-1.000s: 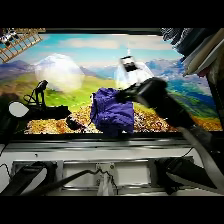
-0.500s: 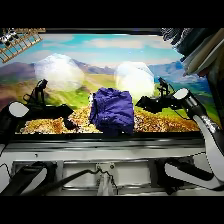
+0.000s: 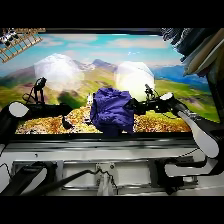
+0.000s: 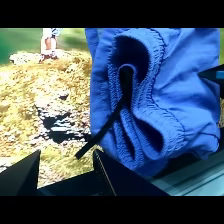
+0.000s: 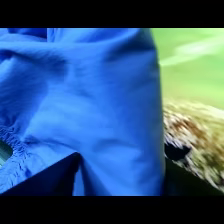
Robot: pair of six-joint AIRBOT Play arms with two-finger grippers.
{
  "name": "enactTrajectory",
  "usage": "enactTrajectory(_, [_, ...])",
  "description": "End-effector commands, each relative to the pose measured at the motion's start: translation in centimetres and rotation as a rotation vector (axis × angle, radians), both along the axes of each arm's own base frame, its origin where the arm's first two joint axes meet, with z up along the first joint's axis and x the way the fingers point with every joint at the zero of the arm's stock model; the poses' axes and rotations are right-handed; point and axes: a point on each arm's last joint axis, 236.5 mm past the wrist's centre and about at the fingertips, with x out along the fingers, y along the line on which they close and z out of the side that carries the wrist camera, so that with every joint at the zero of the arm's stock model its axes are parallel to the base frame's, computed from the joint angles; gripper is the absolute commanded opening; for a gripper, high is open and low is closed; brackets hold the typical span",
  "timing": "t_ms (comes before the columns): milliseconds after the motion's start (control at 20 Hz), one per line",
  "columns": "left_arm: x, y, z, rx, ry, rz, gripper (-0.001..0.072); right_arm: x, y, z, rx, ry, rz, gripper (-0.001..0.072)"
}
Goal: Fold the clothes and pants, and hang the long-sleeved shirts on hangers.
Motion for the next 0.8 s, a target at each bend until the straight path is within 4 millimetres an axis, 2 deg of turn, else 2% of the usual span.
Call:
enactTrajectory(0, [0.1,0.1,0.0,0.001,-0.003,0.003,0.0356,0.5,1.9,-0.5,-0.003,-0.018,0.013,0.0451])
enactTrajectory(150, [0.1,0.1,0.0,0.001,-0.003,0.003,0.0355,1.3,1.2,-0.5,-0.018,-0.036,-0.001,0.0065])
enactTrajectory(200, [0.1,0.1,0.0,0.001,-0.003,0.003,0.0355,1.7,0.6,-0.5,-0.022,-0.04,-0.018,0.0023])
enactTrajectory(350, [0.1,0.1,0.0,0.001,-0.003,0.003,0.0355,3.6,-3.3,0.0,-0.043,-0.044,-0.127,0.0022])
enactTrajectory(450, [0.1,0.1,0.0,0.001,-0.003,0.003,0.0356,5.0,-7.4,0.9,-0.082,-0.07,-0.219,0.0021])
enactTrajectory(600, [0.1,0.1,0.0,0.001,-0.003,0.003,0.0356,6.7,-15.1,3.3,-0.159,-0.118,-0.408,0.0021])
enactTrajectory(750, [0.1,0.1,0.0,0.001,-0.003,0.003,0.0356,7.5,-23.5,6.9,-0.236,-0.197,-0.646,0.002])
